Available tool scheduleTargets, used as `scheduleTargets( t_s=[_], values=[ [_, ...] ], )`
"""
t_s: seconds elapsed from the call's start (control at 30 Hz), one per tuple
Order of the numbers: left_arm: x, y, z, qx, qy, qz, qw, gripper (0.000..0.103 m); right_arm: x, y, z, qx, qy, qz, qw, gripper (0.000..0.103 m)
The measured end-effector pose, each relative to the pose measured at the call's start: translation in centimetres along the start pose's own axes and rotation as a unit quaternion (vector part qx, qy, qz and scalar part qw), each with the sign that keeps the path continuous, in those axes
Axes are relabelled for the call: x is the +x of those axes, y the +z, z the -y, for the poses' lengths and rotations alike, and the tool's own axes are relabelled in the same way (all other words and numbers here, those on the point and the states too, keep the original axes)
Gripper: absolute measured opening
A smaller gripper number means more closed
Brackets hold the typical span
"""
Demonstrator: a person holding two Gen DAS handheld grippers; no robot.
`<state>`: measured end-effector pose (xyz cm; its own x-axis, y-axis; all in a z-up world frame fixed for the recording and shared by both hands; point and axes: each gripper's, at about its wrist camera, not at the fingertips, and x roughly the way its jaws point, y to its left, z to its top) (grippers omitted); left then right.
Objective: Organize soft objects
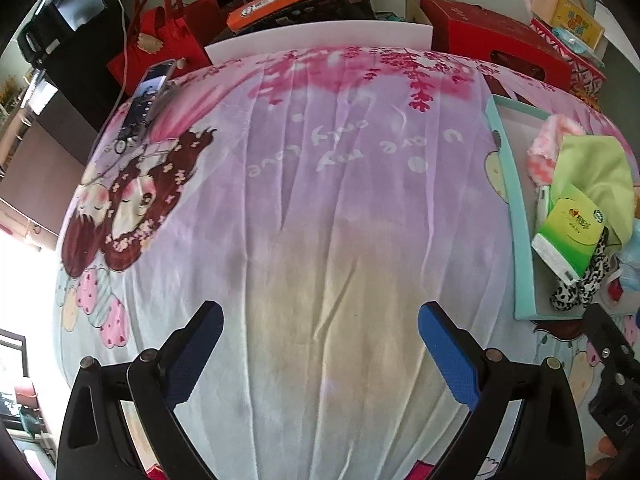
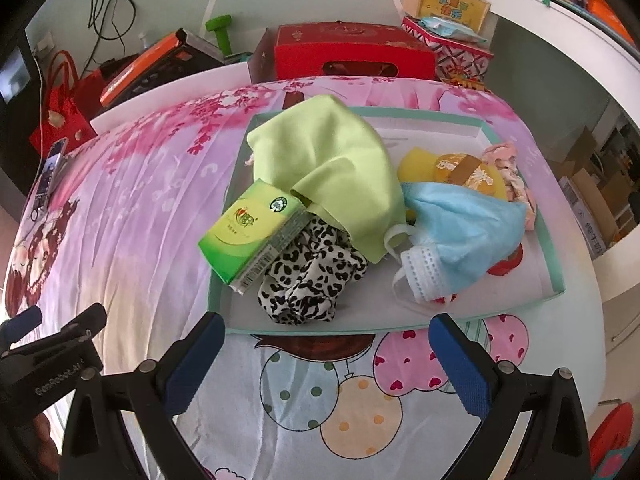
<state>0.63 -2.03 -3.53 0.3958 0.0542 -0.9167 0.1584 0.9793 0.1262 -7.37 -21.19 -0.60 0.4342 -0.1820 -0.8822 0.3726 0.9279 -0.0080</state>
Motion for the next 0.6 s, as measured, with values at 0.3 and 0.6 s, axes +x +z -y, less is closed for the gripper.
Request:
scheduleTargets(
  t_s=[0.3,0.6],
  values=[
    [0.1,0.3,0.0,-0.003,0.000,0.000,1.0000,0.098,0.2,0.2,0.5,0.006,-0.004,0.001,1.000,0.103],
    [0.3,0.3,0.2,0.001,0.004,-0.002,1.0000,0.098,0.5,0.2,1.3,0.018,-0.006,-0.003,1.000,0.103]
  ],
)
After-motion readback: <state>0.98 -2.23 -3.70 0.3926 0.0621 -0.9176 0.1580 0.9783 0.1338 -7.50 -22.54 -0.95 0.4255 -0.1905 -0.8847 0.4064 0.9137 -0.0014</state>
